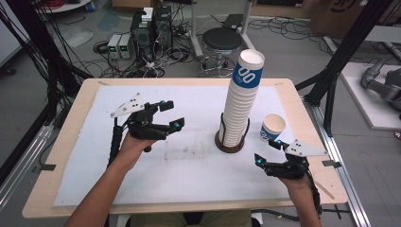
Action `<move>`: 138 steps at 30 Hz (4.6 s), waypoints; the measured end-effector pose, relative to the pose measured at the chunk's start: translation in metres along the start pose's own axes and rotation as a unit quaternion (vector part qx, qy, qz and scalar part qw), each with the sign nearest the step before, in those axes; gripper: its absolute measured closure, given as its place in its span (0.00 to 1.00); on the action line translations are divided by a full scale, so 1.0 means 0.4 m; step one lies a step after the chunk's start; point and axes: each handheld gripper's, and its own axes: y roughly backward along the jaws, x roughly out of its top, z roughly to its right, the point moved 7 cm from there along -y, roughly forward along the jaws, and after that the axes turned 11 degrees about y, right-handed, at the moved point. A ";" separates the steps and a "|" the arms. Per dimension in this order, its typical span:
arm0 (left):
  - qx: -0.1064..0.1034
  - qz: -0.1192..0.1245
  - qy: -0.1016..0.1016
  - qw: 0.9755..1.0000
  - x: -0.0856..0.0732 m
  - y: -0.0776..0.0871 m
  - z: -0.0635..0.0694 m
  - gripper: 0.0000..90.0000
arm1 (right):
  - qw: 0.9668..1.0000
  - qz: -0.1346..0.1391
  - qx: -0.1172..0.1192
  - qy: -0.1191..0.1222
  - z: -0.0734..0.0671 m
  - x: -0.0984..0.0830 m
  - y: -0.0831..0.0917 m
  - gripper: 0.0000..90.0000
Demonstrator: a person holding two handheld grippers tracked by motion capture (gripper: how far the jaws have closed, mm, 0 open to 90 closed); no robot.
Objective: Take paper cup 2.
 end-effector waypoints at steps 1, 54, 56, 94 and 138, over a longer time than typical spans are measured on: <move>-0.002 -0.004 -0.003 1.000 0.008 -0.007 0.002 0.19 | 1.000 -0.001 0.000 -0.001 -0.001 0.000 0.000 0.23; -0.059 -0.047 -0.065 0.995 0.322 -0.372 0.139 0.19 | 1.000 0.007 0.021 0.006 -0.013 0.010 -0.005 0.23; -0.056 -0.050 -0.063 0.995 0.320 -0.386 0.140 0.19 | 1.000 0.007 0.021 0.003 -0.013 0.010 -0.003 0.23; -0.080 0.017 -0.077 0.994 0.482 -0.335 0.208 0.33 | 0.999 0.016 0.028 -0.003 -0.017 0.014 -0.007 0.23; 0.031 0.009 -0.077 0.997 0.223 0.082 -0.015 0.34 | 0.993 0.026 0.112 0.035 -0.137 0.070 -0.091 0.23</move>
